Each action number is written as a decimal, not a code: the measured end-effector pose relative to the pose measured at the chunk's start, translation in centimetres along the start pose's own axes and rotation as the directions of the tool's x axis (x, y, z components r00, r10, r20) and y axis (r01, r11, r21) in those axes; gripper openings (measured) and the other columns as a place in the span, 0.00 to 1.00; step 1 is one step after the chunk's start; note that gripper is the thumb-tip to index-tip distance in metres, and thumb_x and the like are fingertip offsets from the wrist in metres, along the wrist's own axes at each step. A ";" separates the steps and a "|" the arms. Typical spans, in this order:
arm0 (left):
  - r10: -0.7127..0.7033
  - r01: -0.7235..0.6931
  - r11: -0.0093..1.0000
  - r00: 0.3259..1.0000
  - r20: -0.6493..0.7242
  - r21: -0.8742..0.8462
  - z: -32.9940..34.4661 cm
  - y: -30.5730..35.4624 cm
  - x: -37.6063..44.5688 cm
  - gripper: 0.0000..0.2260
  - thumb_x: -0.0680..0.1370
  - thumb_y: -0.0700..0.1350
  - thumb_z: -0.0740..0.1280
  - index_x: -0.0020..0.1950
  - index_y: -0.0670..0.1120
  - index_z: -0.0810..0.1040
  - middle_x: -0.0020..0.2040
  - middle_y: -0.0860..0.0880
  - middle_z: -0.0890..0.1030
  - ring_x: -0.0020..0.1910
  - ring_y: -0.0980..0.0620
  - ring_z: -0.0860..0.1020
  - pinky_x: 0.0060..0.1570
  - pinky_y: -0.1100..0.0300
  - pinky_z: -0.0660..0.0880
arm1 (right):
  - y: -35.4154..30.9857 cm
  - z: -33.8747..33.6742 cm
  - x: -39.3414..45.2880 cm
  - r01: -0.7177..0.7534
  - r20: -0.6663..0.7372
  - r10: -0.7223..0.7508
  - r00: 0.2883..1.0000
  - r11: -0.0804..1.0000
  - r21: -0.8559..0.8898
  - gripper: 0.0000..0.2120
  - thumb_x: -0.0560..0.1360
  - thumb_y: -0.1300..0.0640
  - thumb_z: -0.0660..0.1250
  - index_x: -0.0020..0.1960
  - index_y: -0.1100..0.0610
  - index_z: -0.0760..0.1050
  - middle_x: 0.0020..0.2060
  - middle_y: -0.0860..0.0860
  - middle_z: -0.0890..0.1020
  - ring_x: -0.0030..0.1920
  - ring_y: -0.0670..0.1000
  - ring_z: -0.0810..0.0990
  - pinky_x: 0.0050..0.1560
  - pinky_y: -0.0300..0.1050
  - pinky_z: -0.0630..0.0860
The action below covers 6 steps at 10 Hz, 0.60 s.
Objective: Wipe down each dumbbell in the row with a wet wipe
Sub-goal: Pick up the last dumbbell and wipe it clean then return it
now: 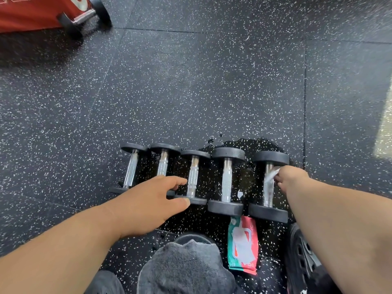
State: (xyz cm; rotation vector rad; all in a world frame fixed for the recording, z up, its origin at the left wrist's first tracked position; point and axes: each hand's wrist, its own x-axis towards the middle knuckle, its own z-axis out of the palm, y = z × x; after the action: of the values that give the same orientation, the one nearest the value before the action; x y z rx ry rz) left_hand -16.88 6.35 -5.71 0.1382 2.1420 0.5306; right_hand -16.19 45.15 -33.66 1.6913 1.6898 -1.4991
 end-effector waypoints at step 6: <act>-0.022 0.021 1.000 0.999 0.050 0.022 -0.1 -0.4 0.6 0.27 0.83 0.64 0.65 0.81 0.69 0.63 0.78 0.64 0.68 0.62 0.56 0.83 0.60 0.57 0.81 | -0.6 2.9 -2.4 0.109 0.034 -0.104 0.994 0.925 -0.364 0.21 0.81 0.48 0.71 0.68 0.61 0.80 0.64 0.60 0.83 0.58 0.60 0.83 0.55 0.51 0.78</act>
State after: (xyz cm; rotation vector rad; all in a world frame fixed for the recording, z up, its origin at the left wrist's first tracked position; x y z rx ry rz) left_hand -17.24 6.13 -6.24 0.1386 2.0988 0.4865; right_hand -17.34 41.70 -32.61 1.4085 1.9366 -1.1418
